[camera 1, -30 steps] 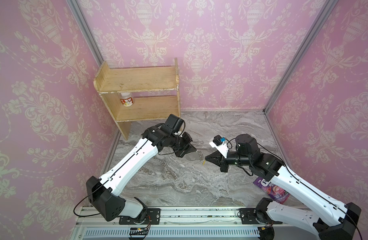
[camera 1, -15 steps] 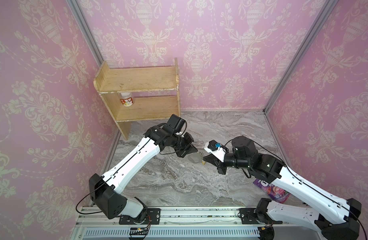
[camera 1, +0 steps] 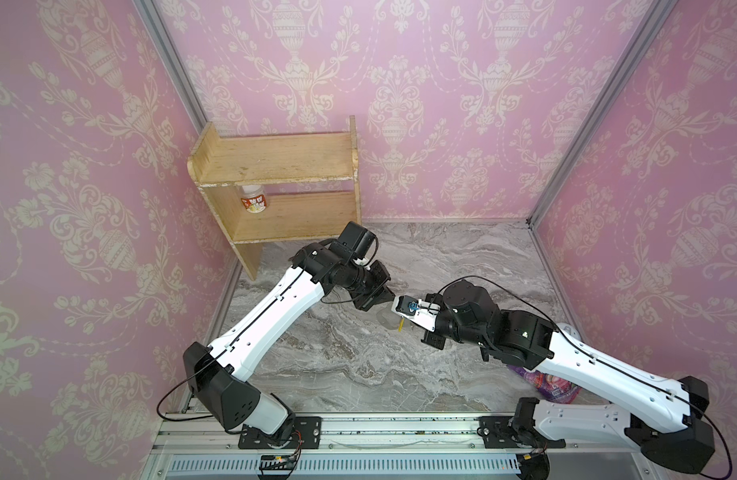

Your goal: Put the keys on the keyring

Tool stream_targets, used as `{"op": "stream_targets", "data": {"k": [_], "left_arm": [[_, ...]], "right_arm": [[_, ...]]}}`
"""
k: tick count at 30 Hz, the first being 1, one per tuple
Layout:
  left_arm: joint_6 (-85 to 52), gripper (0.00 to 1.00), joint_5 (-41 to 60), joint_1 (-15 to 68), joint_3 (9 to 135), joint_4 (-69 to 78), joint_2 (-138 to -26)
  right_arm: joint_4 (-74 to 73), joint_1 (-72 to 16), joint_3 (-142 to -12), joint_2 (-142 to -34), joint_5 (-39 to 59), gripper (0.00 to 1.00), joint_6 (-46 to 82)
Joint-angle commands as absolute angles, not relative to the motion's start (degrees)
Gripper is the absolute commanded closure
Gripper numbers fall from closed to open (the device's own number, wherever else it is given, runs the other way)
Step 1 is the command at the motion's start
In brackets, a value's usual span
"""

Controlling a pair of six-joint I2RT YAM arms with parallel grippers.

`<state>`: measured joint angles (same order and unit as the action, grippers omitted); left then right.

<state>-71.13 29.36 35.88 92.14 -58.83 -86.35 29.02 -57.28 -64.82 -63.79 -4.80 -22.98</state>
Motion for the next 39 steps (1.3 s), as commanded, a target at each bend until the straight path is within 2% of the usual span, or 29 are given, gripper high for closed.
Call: {"op": "stream_targets", "data": {"k": [1, 21, 39], "left_arm": [[-68.57, 1.00, 26.80, 36.38, 95.00, -62.50, -87.15], [-72.95, 1.00, 17.70, 39.85, 101.30, -63.99, -89.43], [-74.27, 1.00, 15.47, 41.16, 103.80, -64.87, -90.22]], "right_arm": [[28.38, -57.72, -65.87, -62.73, -8.58, 1.00, -24.07], [19.88, -58.57, -63.89, -63.37, -12.13, 1.00, -22.93], [19.12, -59.06, -63.01, -64.87, -16.02, 1.00, -23.65]]}}
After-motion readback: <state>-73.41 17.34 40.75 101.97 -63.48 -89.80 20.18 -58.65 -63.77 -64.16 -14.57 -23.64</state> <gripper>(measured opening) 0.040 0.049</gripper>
